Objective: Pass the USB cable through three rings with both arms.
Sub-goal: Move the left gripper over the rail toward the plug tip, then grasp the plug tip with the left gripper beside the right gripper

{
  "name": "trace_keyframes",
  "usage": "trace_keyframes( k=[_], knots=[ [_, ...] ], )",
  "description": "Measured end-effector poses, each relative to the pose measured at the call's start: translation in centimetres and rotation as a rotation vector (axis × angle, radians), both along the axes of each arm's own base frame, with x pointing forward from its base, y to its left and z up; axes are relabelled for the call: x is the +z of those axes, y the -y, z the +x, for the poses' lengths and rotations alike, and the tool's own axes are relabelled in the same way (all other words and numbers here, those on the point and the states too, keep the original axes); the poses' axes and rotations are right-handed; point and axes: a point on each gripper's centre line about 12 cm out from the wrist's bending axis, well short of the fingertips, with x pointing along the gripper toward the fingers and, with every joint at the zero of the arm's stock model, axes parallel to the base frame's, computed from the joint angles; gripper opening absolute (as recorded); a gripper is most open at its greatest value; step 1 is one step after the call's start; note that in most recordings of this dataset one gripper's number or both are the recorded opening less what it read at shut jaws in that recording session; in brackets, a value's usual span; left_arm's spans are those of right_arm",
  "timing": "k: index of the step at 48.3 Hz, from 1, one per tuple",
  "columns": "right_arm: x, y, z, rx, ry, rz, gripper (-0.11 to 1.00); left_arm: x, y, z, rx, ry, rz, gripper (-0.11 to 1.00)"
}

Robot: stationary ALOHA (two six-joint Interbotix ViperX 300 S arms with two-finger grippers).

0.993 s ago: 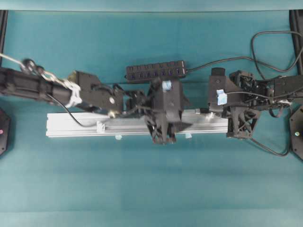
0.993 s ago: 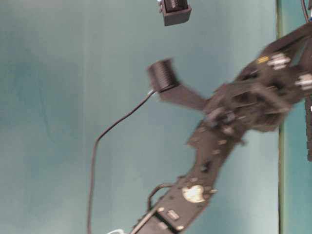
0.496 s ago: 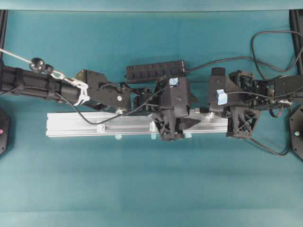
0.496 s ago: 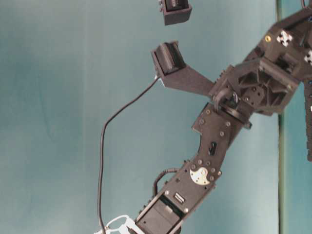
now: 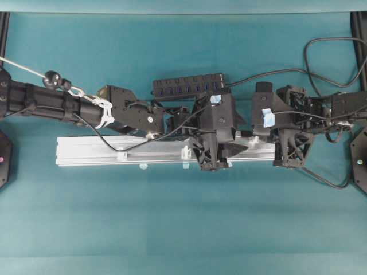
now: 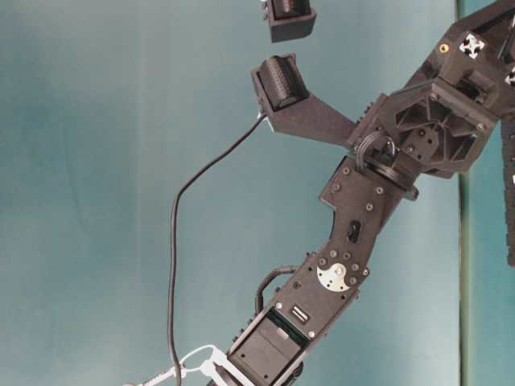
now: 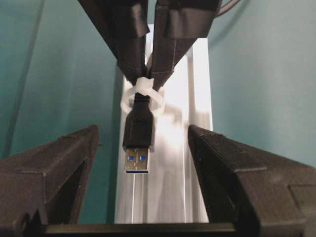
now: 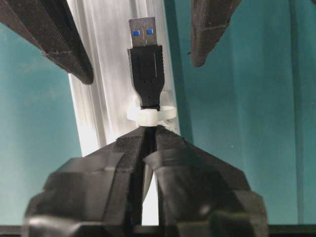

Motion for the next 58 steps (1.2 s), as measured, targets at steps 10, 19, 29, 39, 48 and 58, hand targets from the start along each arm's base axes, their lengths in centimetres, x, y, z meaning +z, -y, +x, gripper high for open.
trace_keyframes(
  k=[10, 19, 29, 39, 48, 58],
  knots=[
    [-0.04, -0.05, -0.04, 0.002, -0.002, 0.000, -0.09, -0.02, 0.00, -0.01, 0.000, -0.002, 0.000, 0.76],
    [-0.03, -0.08, 0.05, 0.003, 0.002, 0.000, -0.09, 0.14, -0.10, 0.21, 0.002, 0.005, 0.000, 0.76],
    [0.00, -0.07, 0.10, 0.002, 0.006, 0.000, -0.09, -0.06, -0.21, 0.56, 0.005, -0.014, -0.004, 0.72],
    [0.01, -0.07, 0.11, 0.002, 0.008, 0.000, -0.09, -0.50, -0.54, 0.50, 0.012, -0.052, -0.006, 0.63],
    [0.01, -0.11, 0.12, 0.004, 0.008, 0.000, -0.09, -0.53, -0.62, 0.48, 0.012, -0.055, -0.005, 0.62],
    [-0.04, -0.20, 0.13, 0.008, 0.006, -0.001, -0.09, -0.48, -0.71, 0.50, 0.014, -0.053, -0.005, 0.59]
  ],
)
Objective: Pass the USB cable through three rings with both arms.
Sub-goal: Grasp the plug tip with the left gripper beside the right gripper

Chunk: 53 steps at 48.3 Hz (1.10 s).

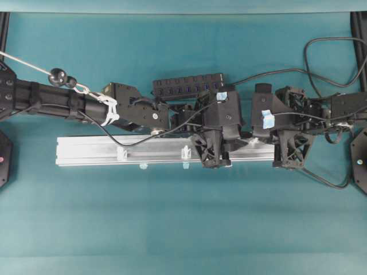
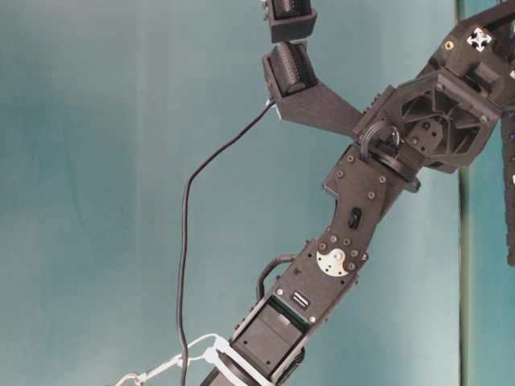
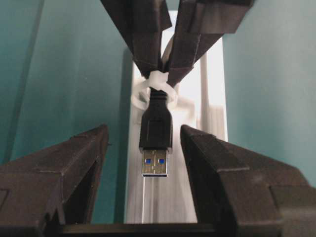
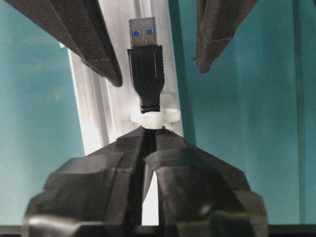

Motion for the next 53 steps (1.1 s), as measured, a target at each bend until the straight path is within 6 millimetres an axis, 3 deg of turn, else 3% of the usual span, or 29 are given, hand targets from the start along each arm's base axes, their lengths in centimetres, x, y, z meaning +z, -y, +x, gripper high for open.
trace_keyframes(
  k=[5, 14, 43, 48, 53],
  knots=[
    [0.00, -0.01, -0.05, -0.001, 0.000, 0.001, -0.09, -0.10, 0.08, 0.00, -0.001, -0.003, -0.001, 0.51],
    [0.00, -0.04, 0.01, 0.000, 0.000, 0.001, -0.09, -0.08, 0.40, 0.04, -0.007, -0.004, -0.002, 0.21],
    [0.10, -0.14, 0.27, 0.006, 0.026, -0.002, -0.06, -0.55, 0.33, -0.15, -0.007, -0.054, -0.002, 0.21],
    [0.20, -0.20, 0.34, 0.003, 0.031, 0.001, 0.02, -0.46, 0.25, -0.16, -0.006, -0.052, -0.001, 0.21],
    [0.40, -0.27, 0.29, -0.014, 0.041, 0.015, 0.22, -0.46, 0.09, -0.17, -0.002, -0.052, -0.003, 0.21]
  ],
)
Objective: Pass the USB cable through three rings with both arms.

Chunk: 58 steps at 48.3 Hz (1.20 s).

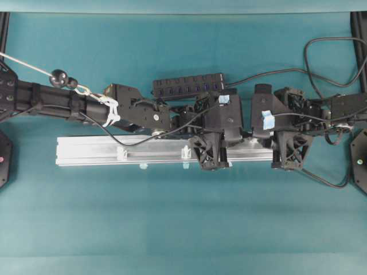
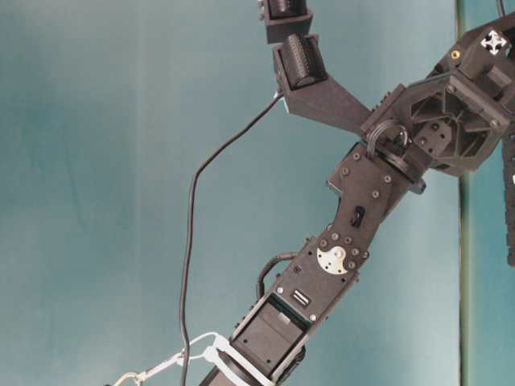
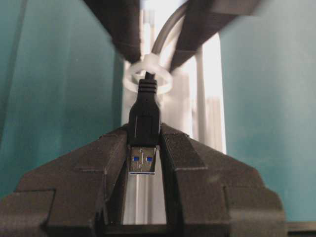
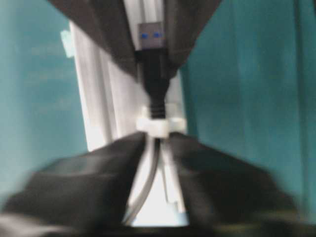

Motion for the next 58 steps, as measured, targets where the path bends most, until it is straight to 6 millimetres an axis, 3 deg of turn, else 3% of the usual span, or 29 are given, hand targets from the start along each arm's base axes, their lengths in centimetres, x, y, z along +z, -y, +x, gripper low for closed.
trace_keyframes(
  k=[8, 12, 18, 33, 47, 58],
  knots=[
    [0.8, -0.1, -0.1, -0.014, 0.032, 0.006, 0.72, -0.1, -0.1, -0.2, 0.002, -0.006, 0.001, 0.21],
    [1.5, -0.1, -0.1, -0.014, 0.055, 0.002, 0.89, -0.1, -0.1, -0.4, 0.001, -0.017, 0.002, 0.21],
    [2.5, -0.1, -0.3, -0.015, 0.097, -0.002, 0.82, 0.3, -0.1, -1.1, -0.001, -0.034, 0.003, 0.21],
    [3.6, -0.1, 0.1, -0.030, 0.160, 0.002, 0.82, 4.1, -0.1, -3.1, 0.001, 0.011, 0.012, 0.21],
    [3.4, 0.2, 2.0, -0.039, 0.233, 0.003, 0.81, 4.5, 0.4, -4.1, -0.006, 0.007, 0.011, 0.21],
    [2.2, 0.3, 3.2, -0.040, 0.219, 0.006, 0.72, 4.5, 0.4, -4.1, -0.008, 0.005, 0.011, 0.21]
  ],
)
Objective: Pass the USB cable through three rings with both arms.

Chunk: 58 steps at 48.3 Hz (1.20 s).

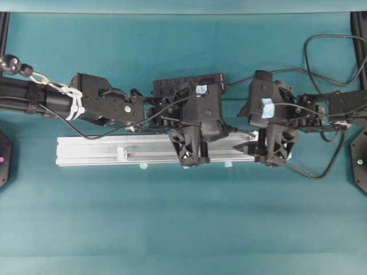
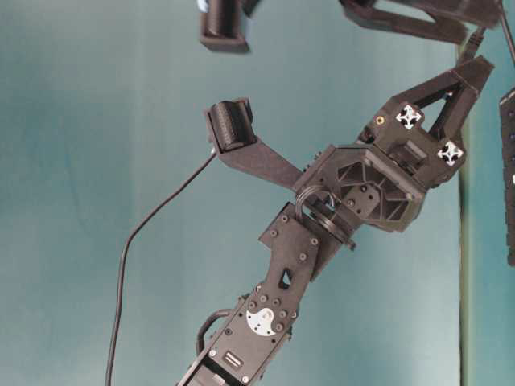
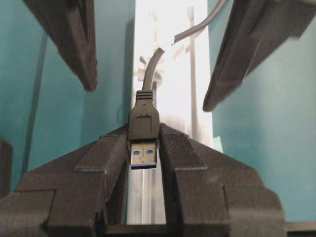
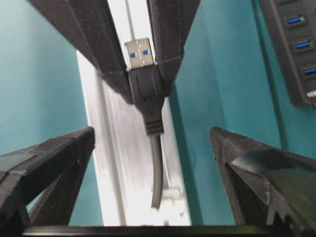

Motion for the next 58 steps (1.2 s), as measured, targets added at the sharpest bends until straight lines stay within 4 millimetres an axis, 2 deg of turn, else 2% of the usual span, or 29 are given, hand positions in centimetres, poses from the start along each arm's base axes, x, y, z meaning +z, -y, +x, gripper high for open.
trace_keyframes(
  k=[6, 13, 18, 28, 34, 58],
  knots=[
    [0.00, 0.03, 0.21, 0.000, 0.009, -0.001, 0.66, 0.05, 0.07, 0.04, -0.002, 0.002, 0.000, 0.21],
    [0.02, 0.03, 0.23, 0.000, 0.011, -0.001, 0.64, 0.05, 0.07, 0.04, -0.002, 0.002, 0.000, 0.21],
    [-0.13, 0.08, 0.24, 0.000, 0.006, -0.002, 0.56, 0.05, 0.07, 0.04, -0.001, 0.002, -0.001, 0.21],
    [-0.36, 0.12, 0.21, -0.003, -0.002, 0.000, 0.11, 0.05, 0.07, 0.04, -0.001, 0.002, -0.001, 0.21],
    [-0.34, 0.13, 0.28, -0.003, 0.002, 0.000, -0.06, 0.00, 0.07, 0.01, -0.001, 0.000, -0.001, 0.21],
    [-0.35, 0.24, 0.73, -0.003, 0.000, -0.001, -0.07, -0.03, 0.09, -0.31, 0.005, -0.037, -0.012, 0.21]
  ],
)
